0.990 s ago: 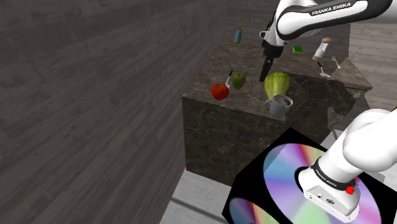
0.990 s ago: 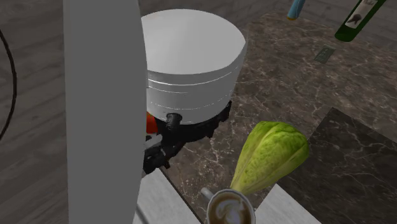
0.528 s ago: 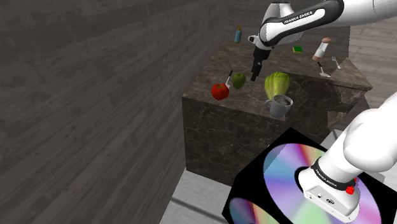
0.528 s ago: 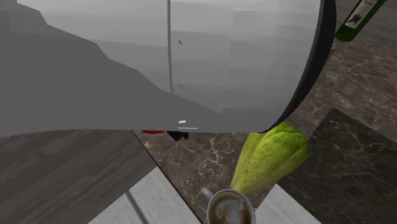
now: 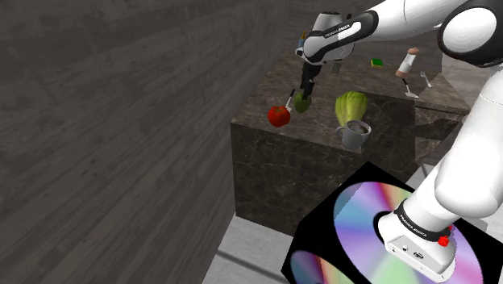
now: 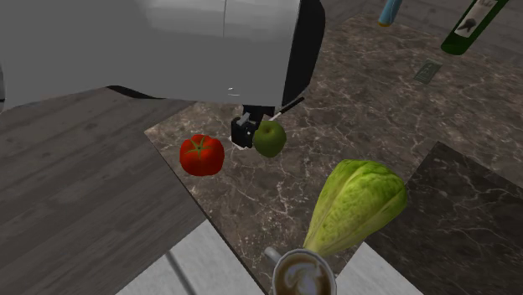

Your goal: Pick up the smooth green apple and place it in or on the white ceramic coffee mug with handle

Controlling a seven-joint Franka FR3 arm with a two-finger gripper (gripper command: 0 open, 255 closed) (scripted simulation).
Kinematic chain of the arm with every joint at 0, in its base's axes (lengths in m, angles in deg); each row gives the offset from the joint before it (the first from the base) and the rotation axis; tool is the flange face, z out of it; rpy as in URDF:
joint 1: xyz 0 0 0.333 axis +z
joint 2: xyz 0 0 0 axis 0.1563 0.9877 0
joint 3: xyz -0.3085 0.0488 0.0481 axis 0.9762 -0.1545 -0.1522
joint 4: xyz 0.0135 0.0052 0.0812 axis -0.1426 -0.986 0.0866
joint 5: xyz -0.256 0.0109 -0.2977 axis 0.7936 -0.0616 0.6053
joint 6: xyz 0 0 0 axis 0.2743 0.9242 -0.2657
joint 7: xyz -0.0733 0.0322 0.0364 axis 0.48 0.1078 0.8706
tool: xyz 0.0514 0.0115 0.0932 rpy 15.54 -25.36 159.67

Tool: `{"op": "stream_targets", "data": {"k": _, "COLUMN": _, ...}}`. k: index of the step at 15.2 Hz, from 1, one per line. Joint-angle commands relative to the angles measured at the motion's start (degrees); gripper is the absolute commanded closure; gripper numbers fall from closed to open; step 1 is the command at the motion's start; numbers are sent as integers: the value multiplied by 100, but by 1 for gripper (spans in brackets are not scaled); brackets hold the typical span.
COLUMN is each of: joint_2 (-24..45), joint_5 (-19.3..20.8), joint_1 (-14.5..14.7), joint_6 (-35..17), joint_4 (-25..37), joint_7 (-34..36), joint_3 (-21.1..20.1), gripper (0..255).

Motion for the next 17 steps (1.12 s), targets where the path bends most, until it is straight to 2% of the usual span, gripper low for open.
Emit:
{"op": "stream_targets", "data": {"k": 1, "joint_2": 404, "joint_5": -146, "joint_1": -73, "joint_6": -133, "joint_4": 334, "joint_7": -384, "joint_3": -63, "gripper": 0}}
{"op": "stream_targets", "data": {"k": 9, "joint_2": 813, "joint_5": -321, "joint_1": -137, "joint_6": -576, "joint_4": 287, "joint_7": -512, "joint_3": -143, "gripper": 0}}
{"op": "stream_targets", "data": {"k": 17, "joint_2": 812, "joint_5": -320, "joint_1": -137, "joint_6": -575, "joint_4": 287, "joint_7": -511, "joint_3": -144, "gripper": 0}}
